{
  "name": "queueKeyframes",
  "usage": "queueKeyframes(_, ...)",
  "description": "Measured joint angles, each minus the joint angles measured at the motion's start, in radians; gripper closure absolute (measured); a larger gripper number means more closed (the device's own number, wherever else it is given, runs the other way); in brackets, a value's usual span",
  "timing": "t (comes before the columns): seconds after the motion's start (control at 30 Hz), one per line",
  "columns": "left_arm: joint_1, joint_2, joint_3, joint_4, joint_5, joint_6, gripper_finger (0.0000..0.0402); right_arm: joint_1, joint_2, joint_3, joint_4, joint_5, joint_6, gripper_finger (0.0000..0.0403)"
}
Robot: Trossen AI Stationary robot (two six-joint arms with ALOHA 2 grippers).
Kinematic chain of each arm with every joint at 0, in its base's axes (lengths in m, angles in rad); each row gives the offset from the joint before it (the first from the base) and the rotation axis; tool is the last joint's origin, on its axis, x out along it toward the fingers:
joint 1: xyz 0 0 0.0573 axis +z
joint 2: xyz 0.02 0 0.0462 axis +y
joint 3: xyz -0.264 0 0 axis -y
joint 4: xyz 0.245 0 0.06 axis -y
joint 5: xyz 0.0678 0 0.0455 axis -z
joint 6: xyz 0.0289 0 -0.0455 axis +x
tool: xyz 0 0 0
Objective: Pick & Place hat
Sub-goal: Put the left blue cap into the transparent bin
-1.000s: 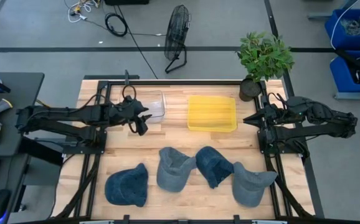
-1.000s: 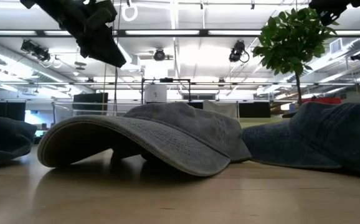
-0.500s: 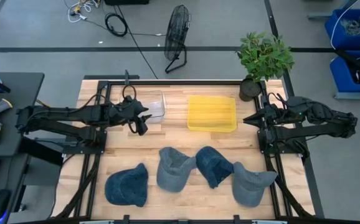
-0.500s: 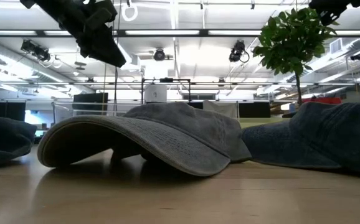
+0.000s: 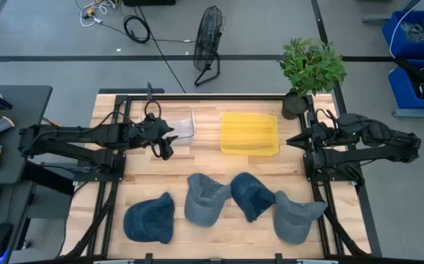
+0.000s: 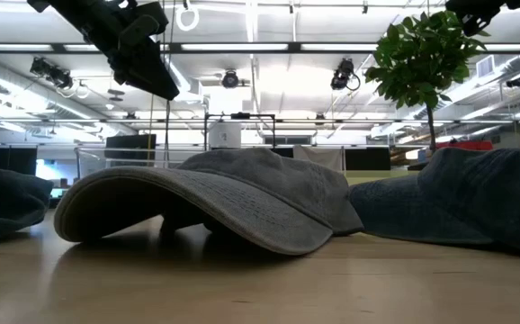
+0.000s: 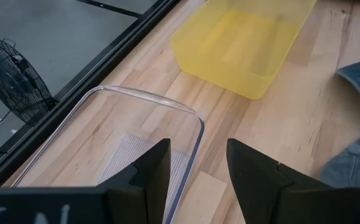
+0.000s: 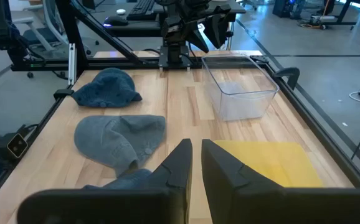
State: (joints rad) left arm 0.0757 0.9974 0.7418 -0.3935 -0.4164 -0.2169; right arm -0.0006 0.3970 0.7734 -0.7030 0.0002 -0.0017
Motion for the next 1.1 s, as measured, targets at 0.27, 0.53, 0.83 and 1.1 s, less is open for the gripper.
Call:
queueKeyframes(0.27,0.0,0.0,0.0,0.0,0.0,0.001,0.0239,0.0,0.0,0.0,-0.007,0.003,-0.014,0.036)
queueKeyframes(0.53,0.0,0.0,0.0,0.0,0.0,0.001,0.0239,0.0,0.007,0.0,0.004,-0.035,-0.027,0.036)
queueKeyframes(0.83,0.0,0.0,0.0,0.0,0.0,0.001,0.0239,0.0,0.008,0.0,-0.01,-0.042,-0.017,0.036)
queueKeyframes(1.1,0.0,0.0,0.0,0.0,0.0,0.0,0.0239,0.0,0.008,0.0,-0.009,-0.042,-0.017,0.036)
